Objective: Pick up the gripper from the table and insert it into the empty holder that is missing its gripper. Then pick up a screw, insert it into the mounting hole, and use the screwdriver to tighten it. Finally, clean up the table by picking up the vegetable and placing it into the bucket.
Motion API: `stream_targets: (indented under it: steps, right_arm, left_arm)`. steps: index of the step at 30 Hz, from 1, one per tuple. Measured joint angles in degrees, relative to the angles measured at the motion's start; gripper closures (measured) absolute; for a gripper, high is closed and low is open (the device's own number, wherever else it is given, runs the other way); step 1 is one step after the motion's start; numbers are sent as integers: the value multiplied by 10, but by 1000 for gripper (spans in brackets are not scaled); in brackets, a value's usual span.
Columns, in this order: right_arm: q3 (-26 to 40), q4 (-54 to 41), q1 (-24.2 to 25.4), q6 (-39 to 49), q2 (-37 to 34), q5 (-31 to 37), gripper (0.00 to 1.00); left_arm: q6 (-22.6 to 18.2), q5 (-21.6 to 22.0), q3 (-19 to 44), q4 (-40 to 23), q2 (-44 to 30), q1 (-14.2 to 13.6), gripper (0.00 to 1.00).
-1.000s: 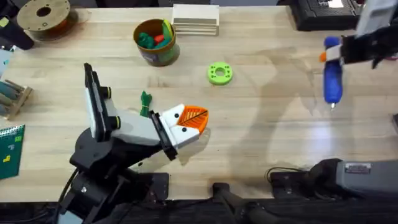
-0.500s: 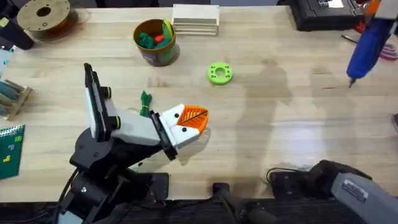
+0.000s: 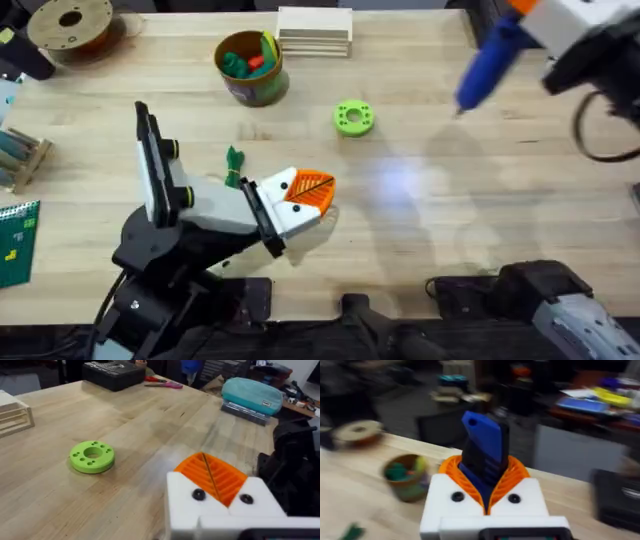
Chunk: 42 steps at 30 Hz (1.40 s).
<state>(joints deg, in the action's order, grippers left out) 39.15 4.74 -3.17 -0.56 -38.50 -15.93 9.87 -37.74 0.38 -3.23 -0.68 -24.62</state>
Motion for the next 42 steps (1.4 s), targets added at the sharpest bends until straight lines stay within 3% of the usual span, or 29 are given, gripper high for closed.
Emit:
stream_targets:
  steps: [5, 11, 19, 26, 42]
  right_arm:
    - [-30, 120, -123, -75, -27, -22, 971]
    - [-33, 276, -261, -105, -95, -34, 971]
    - [-33, 421, -375, -115, -185, -39, 971]
    - [-33, 440, -422, -115, -232, -39, 971]
    - [-33, 441, -447, -117, -252, -41, 971]
  left_arm:
    - [0, 0, 0, 0, 0, 0, 996]
    - [-3, 0, 0, 0, 0, 0, 996]
    - [-5, 0, 0, 0, 0, 0, 996]
    - [-4, 0, 0, 0, 0, 0, 996]
    - [-5, 0, 0, 0, 0, 0, 996]
